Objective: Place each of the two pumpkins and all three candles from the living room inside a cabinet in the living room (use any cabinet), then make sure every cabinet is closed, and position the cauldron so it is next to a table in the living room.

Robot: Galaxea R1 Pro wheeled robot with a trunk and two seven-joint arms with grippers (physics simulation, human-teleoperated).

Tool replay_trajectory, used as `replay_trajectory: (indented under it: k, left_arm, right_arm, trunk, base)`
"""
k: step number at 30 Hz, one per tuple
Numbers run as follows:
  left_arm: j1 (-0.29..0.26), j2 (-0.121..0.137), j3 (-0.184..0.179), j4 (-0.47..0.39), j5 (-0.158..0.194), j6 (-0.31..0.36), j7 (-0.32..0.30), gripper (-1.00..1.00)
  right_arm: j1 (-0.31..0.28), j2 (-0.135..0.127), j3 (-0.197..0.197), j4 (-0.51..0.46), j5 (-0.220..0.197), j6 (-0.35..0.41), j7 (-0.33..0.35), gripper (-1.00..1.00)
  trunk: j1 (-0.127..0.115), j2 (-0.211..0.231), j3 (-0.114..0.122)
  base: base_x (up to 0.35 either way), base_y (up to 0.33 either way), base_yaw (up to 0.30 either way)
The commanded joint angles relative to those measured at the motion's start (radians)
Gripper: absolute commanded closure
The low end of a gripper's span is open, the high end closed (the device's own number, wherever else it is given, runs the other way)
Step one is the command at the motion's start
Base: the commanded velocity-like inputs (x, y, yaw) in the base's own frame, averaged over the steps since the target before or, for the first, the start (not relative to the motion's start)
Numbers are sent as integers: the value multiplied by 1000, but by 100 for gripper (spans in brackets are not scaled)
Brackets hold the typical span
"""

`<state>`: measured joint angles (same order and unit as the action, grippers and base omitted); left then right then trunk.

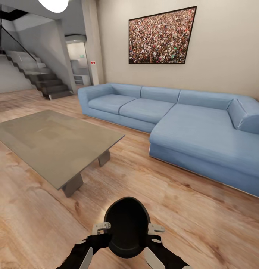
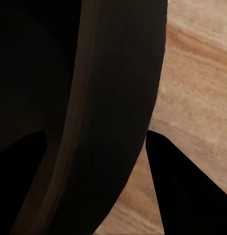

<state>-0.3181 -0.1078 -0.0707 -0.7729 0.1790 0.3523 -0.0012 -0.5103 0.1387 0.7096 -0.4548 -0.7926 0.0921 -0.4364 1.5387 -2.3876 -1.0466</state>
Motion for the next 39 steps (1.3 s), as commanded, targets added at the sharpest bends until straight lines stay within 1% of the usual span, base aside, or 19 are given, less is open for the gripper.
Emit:
replay_trajectory:
  k: [1, 9, 12, 32, 39]
  left_arm:
    - [-1, -1, -11, -2, 24, 5, -2, 100]
    - [-1, -1, -11, -2, 24, 5, -2, 100]
    - [-1, -1, -11, -2, 24, 5, -2, 100]
    - [-1, -1, -11, -3, 24, 5, -2, 100]
    - [-1, -1, -11, -3, 23, 5, -2, 100]
  right_arm:
    - [-1, 4, 28, -2, -16, 4, -8, 100]
    - [-1, 4, 28, -1, -16, 5, -7, 100]
    - [0, 4, 28, -1, -16, 7, -7, 100]
    - [-1, 4, 28, -2, -16, 4, -5, 100]
    - [-1, 4, 28, -2, -16, 4, -7, 100]
  trunk:
    - [0, 0, -1]
    - [0, 0, -1]
    - [0, 0, -1]
    - [0, 0, -1]
    - [0, 0, -1]
  base:
    - [145, -34, 288]
    - [148, -103, 290]
    - [155, -143, 155]
    - [157, -102, 4]
    - [78, -85, 5]
